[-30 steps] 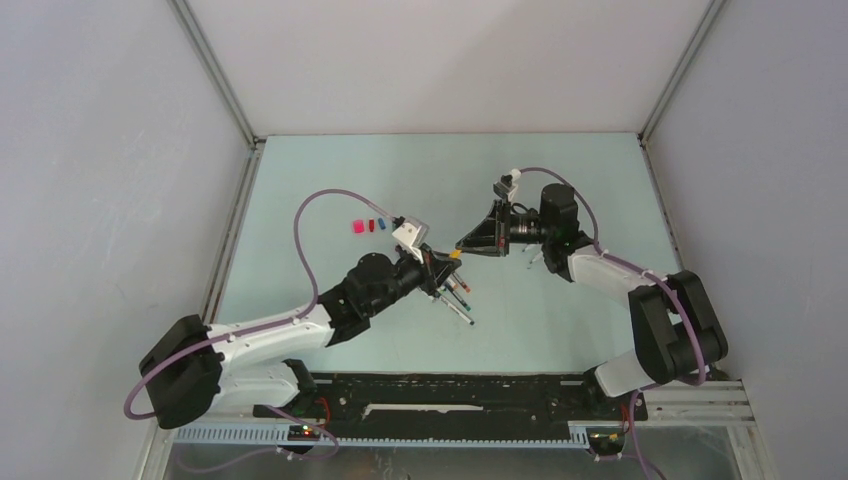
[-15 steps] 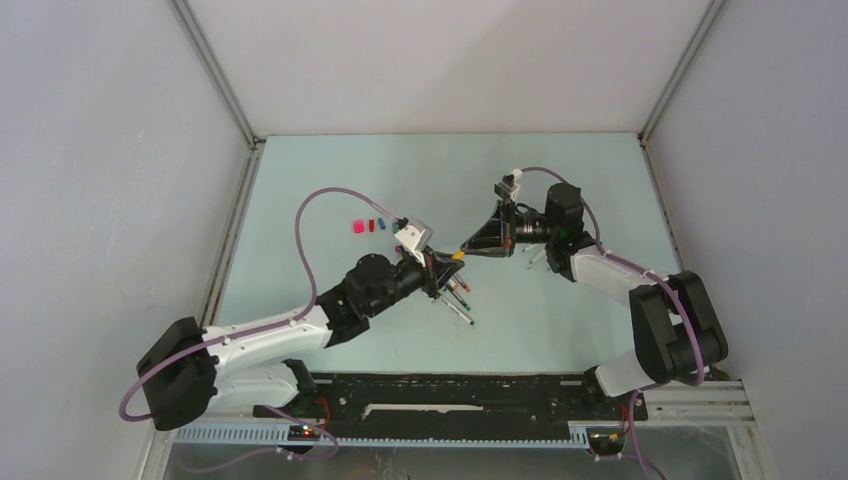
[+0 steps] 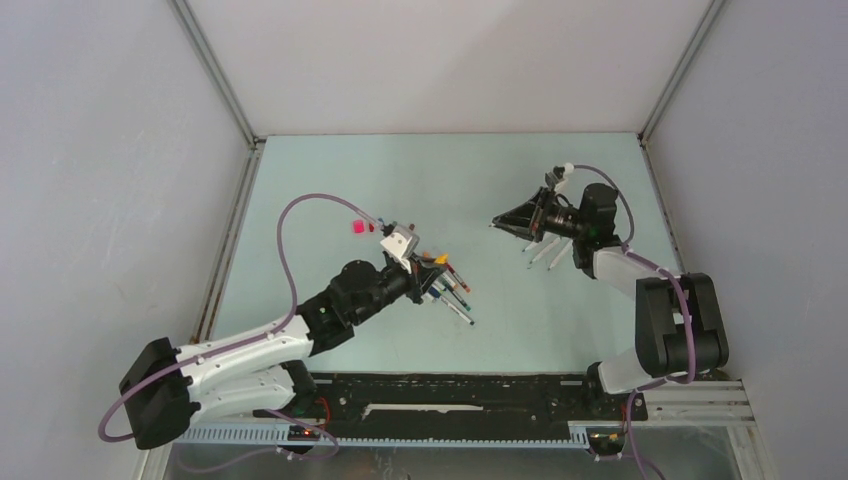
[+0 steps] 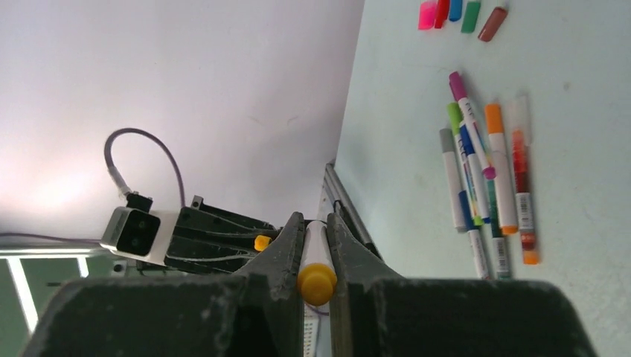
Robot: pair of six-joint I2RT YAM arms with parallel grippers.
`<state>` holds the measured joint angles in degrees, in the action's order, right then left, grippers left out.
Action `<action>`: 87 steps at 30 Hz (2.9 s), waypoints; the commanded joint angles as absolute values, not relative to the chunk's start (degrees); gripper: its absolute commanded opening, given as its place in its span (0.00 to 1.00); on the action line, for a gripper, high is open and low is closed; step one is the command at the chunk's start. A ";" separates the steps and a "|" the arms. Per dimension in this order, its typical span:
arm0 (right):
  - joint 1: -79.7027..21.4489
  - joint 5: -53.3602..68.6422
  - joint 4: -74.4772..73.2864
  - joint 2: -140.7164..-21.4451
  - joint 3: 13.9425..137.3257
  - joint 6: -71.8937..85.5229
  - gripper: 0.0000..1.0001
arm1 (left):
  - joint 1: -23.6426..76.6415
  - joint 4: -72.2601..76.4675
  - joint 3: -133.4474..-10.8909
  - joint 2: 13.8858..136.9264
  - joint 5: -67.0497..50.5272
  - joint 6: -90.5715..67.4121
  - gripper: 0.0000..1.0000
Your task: Open the pen caps
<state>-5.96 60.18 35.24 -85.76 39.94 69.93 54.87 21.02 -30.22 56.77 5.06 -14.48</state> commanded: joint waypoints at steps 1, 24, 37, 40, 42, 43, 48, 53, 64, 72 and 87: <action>-5.74 61.51 35.69 -84.25 40.92 56.59 0.00 | 54.40 18.29 -29.14 55.52 9.20 -13.91 0.00; 18.66 45.75 -33.75 -99.77 53.79 5.95 0.01 | 32.94 4.02 -22.87 55.17 17.23 -37.43 0.00; 22.85 43.87 -33.69 -103.59 53.79 5.68 0.17 | 31.03 10.90 -31.90 68.31 4.00 -31.62 0.00; 23.36 44.43 -33.89 -104.73 54.17 5.70 0.23 | 31.02 12.53 -35.51 72.82 0.56 -30.57 0.00; 23.47 45.15 -34.05 -105.21 54.53 5.71 0.29 | 31.02 12.63 -38.36 76.06 -2.68 -29.96 0.00; 23.47 45.56 -34.09 -105.37 54.69 5.68 0.32 | 31.02 12.45 -39.81 77.81 -3.42 -29.75 0.00; 23.68 47.36 -34.84 -105.23 55.49 5.06 0.41 | 31.10 9.54 -46.92 85.16 -5.14 -27.48 0.01; 24.12 49.77 -36.29 -104.40 56.59 3.20 0.42 | 31.88 2.88 -55.37 91.76 -3.58 -23.84 0.02; 24.17 56.83 -41.80 -102.69 59.35 -3.91 0.42 | 34.01 -12.47 -72.57 106.39 5.60 -18.92 0.07; 21.93 56.51 -43.70 -98.11 60.57 -7.81 0.42 | 33.96 -16.71 -79.28 112.06 7.59 -18.11 0.27; 1.23 50.54 -42.69 -79.45 61.40 -21.77 0.43 | 33.79 -11.78 -72.98 99.26 8.40 -16.37 0.42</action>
<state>8.19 53.54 -43.40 -86.17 59.42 -13.78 34.00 -16.75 -76.51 110.80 7.57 -18.74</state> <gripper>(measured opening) 0.426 0.418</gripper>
